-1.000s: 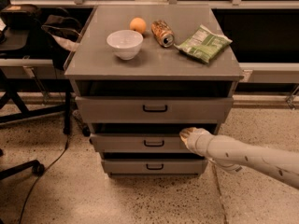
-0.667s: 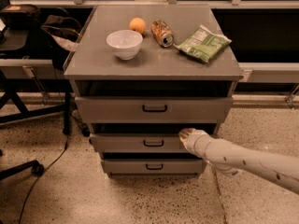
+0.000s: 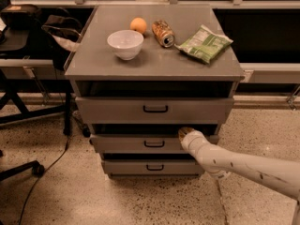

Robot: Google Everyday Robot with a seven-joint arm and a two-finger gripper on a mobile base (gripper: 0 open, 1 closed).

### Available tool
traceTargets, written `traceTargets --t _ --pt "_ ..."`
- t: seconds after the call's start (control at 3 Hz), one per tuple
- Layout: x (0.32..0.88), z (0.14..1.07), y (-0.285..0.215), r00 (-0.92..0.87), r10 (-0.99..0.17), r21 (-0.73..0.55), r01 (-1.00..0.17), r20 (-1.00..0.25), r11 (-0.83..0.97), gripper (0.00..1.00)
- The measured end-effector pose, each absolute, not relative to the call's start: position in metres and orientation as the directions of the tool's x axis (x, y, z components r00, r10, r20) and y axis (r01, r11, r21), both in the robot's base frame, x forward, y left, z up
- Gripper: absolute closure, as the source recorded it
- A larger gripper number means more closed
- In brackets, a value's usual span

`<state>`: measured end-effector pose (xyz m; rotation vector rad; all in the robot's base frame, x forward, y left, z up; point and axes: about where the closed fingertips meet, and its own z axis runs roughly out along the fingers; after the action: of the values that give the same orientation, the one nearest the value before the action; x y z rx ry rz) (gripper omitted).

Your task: Open middle drawer

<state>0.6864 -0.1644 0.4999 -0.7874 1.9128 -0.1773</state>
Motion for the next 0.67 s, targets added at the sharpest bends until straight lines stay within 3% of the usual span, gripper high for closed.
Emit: traceTargets --t 0.67 --pt "0.716 0.484 -0.166 -0.282 -0.585 -0.466 -0.391 -0.760 0.794 1.00"
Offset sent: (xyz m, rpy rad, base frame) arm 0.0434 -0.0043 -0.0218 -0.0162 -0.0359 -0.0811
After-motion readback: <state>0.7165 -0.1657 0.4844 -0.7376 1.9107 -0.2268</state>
